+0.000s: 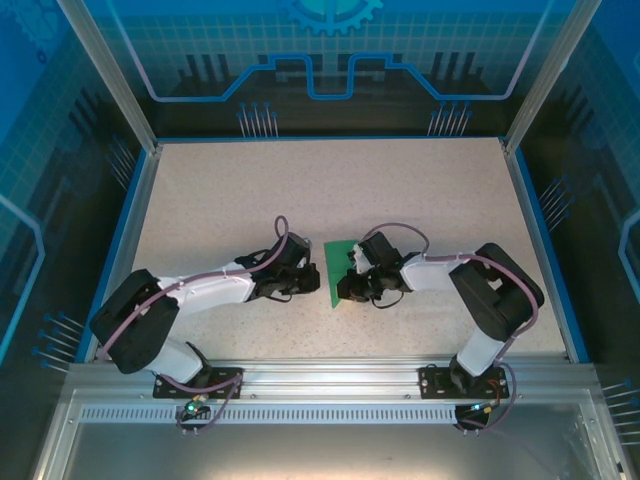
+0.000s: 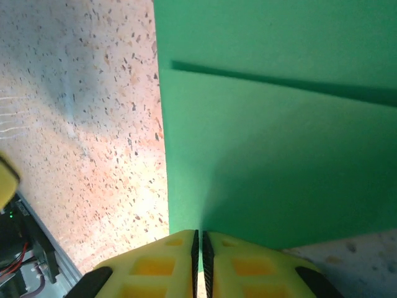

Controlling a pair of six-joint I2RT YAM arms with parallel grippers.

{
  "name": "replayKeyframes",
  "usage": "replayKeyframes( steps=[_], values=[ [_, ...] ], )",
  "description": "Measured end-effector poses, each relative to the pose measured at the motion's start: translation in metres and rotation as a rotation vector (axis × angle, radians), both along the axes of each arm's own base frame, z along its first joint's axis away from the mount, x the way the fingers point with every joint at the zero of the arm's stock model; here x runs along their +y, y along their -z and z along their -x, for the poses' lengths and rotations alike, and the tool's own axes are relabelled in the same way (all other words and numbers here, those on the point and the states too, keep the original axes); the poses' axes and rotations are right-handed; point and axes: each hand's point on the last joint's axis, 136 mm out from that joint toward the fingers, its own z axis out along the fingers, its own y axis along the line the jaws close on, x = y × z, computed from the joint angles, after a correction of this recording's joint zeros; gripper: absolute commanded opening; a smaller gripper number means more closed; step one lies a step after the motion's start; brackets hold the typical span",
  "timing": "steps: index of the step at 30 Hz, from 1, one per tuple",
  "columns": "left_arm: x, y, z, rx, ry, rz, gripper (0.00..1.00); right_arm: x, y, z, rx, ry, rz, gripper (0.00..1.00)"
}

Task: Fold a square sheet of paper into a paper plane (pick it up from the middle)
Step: Third fold the triangle at the center of the table.

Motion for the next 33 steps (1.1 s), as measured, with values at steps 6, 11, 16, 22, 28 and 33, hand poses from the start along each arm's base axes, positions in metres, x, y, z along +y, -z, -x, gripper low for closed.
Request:
replayKeyframes(
  steps=[6,11,16,22,28,33],
  values=[
    [0.005,-0.005,0.002,-0.006,-0.011,-0.008,0.13,0.005,-0.001,-0.004,0.003,-0.001,-0.016,0.15],
    [0.006,-0.005,0.002,-0.004,-0.012,-0.014,0.13,0.002,-0.005,-0.004,-0.005,0.005,0.001,0.16],
    [0.007,-0.004,0.003,0.001,-0.012,-0.018,0.13,0.007,-0.019,-0.018,-0.038,0.011,-0.011,0.16],
    [0.007,-0.005,0.004,0.002,-0.011,-0.017,0.13,0.010,-0.004,-0.033,-0.024,0.025,0.004,0.16],
    [0.003,-0.006,0.006,0.010,0.011,-0.002,0.16,0.013,-0.002,-0.035,-0.020,0.021,-0.021,0.17],
    [-0.005,-0.010,0.008,0.013,0.055,0.027,0.21,0.008,-0.012,-0.032,-0.036,0.038,-0.036,0.25]
  ],
)
